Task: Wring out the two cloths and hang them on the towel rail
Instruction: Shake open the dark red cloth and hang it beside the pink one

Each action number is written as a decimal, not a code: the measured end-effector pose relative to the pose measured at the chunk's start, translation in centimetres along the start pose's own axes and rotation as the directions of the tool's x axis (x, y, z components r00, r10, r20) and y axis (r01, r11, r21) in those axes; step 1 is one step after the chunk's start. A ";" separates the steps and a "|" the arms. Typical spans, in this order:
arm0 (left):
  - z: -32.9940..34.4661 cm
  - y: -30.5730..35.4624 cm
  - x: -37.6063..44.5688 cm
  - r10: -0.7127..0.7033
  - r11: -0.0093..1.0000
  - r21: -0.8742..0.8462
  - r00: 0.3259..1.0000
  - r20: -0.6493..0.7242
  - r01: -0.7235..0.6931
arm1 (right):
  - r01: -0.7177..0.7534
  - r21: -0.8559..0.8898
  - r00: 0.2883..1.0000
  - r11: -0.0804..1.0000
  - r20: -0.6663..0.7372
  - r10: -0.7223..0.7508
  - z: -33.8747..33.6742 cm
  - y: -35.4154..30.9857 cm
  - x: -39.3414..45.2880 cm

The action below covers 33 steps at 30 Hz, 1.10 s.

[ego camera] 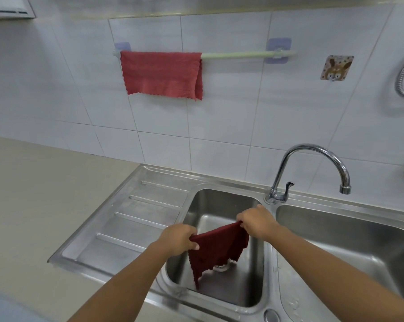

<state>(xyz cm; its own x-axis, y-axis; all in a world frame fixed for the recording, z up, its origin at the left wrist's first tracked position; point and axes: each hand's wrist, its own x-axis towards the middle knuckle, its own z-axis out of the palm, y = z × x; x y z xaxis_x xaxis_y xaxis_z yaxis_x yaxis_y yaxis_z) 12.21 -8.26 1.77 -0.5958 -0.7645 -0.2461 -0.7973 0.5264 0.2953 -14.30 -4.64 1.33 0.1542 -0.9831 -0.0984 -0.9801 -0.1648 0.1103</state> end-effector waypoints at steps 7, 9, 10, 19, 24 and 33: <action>-0.2 -0.4 0.2 0.010 0.996 0.086 0.998 -0.067 -0.004 | -0.016 -0.099 1.000 0.995 0.002 0.016 -0.4 0.9 -0.5; -0.2 -0.7 0.8 0.040 0.979 0.202 0.985 -0.169 -0.005 | -0.008 -0.119 1.000 0.993 0.015 0.010 -0.7 0.9 -0.7; -0.2 -0.9 1.0 0.061 0.967 0.255 0.975 -0.215 -0.005 | -0.015 -0.114 1.000 0.993 0.022 0.018 -0.9 0.9 -0.7; -4.9 -1.0 3.4 -0.137 0.991 -0.058 0.925 -0.355 0.125 | -0.283 0.160 0.955 0.946 -0.050 0.294 -6.0 3.4 2.0; -11.3 0.9 3.1 0.010 0.981 -0.094 0.527 -0.850 -0.171 | -0.075 0.295 0.492 0.953 -0.820 0.292 -11.0 4.2 1.5; -6.5 -0.9 3.7 -0.015 0.999 -0.043 0.988 -0.153 0.008 | -0.260 0.406 0.959 0.876 0.006 0.282 -5.2 5.3 -0.7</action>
<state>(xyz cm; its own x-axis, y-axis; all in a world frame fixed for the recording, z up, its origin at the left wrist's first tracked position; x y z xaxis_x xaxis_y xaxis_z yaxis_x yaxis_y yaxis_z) 11.35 -13.97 6.61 -0.5624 -0.8201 -0.1058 -0.7971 0.5037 0.3329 -18.97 -5.27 7.10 -0.1289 -0.9893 -0.0690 -0.9495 0.1432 -0.2793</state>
